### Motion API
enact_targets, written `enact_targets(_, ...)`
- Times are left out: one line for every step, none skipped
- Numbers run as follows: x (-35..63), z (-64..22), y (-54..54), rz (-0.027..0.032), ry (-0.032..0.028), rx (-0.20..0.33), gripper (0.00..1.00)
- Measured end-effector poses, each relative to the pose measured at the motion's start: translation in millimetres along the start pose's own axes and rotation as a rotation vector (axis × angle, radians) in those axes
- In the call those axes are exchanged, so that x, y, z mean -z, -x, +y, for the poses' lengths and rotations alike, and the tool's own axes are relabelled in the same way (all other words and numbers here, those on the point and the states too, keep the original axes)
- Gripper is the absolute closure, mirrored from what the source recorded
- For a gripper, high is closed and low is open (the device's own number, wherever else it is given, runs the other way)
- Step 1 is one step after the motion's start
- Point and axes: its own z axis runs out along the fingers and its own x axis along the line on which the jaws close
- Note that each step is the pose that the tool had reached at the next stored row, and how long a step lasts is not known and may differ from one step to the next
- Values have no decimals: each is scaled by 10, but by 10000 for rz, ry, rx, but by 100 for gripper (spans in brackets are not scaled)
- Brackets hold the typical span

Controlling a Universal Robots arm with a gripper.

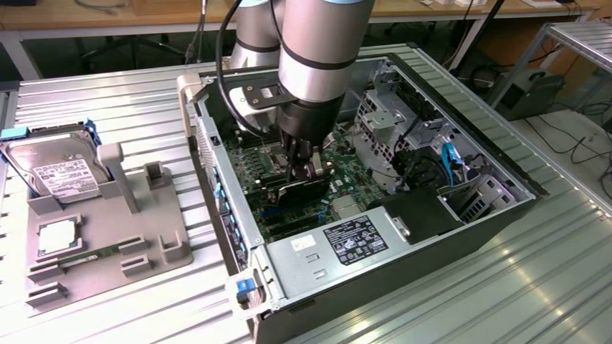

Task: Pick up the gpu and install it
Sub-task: 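Press down on the gpu until it lock into place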

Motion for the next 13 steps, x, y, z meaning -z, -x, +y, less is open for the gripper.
enact_targets(0, 0, 0, 0, 0, 0, 89)
enact_targets(0, 0, 0, 0, 0, 0, 89)
enact_targets(0, 0, 0, 0, 0, 0, 89)
enact_targets(0, 0, 0, 0, 0, 0, 89)
enact_targets(0, 0, 0, 0, 0, 0, 89)
enact_targets(0, 0, 0, 0, 0, 0, 89)
enact_targets(0, 0, 0, 0, 0, 0, 89)
enact_targets(0, 0, 0, 0, 0, 0, 89)
enact_targets(0, 0, 0, 0, 0, 0, 89)
enact_targets(0, 0, 0, 0, 0, 0, 89)
enact_targets(0, 0, 0, 0, 0, 1, 89)
enact_targets(-5, 1, 3, 2, -4, 1, 89)
enact_targets(-15, 8, 13, 5, -4, -1, 89)
